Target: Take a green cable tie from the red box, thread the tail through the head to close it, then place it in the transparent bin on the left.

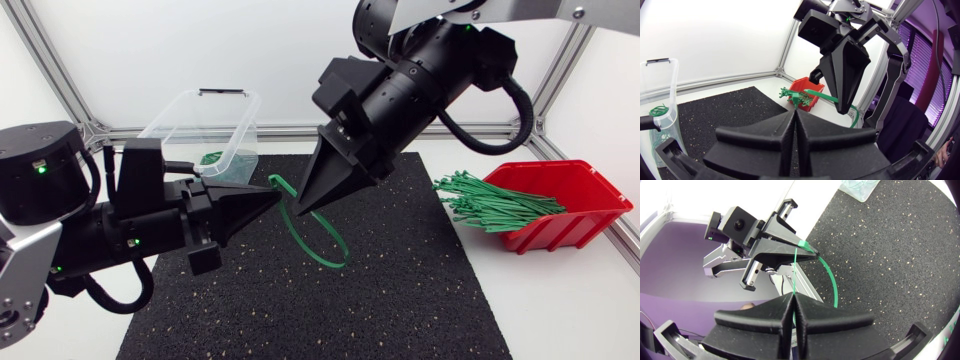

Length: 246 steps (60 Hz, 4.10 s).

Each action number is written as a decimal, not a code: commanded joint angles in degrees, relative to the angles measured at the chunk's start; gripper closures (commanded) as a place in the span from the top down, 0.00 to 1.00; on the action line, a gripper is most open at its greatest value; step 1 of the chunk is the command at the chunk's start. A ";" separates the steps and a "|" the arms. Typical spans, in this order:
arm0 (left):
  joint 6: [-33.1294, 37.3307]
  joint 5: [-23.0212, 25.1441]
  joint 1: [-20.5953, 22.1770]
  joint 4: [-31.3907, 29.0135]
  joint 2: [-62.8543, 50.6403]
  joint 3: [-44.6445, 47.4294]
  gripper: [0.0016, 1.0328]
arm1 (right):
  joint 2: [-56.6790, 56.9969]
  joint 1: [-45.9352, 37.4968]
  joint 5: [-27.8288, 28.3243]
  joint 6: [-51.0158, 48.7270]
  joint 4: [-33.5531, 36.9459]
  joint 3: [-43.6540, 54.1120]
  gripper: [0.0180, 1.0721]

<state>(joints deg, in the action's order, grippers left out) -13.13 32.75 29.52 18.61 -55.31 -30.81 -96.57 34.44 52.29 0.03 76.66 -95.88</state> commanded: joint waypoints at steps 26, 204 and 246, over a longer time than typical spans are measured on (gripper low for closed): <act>-0.85 5.66 -4.29 2.57 -4.54 -3.29 0.03 | -0.63 2.74 -0.35 10.25 -3.36 1.48 0.05; -5.86 1.44 -1.48 14.35 -1.73 5.14 0.03 | -0.63 0.02 2.29 13.06 -8.81 3.33 0.05; -0.41 -12.01 6.69 19.27 -1.29 7.08 0.03 | -0.90 -0.07 4.84 13.41 -9.08 4.03 0.05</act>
<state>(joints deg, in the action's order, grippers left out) -14.76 21.34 35.42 35.86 -57.39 -24.71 -96.14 34.63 56.77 12.03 67.88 -93.23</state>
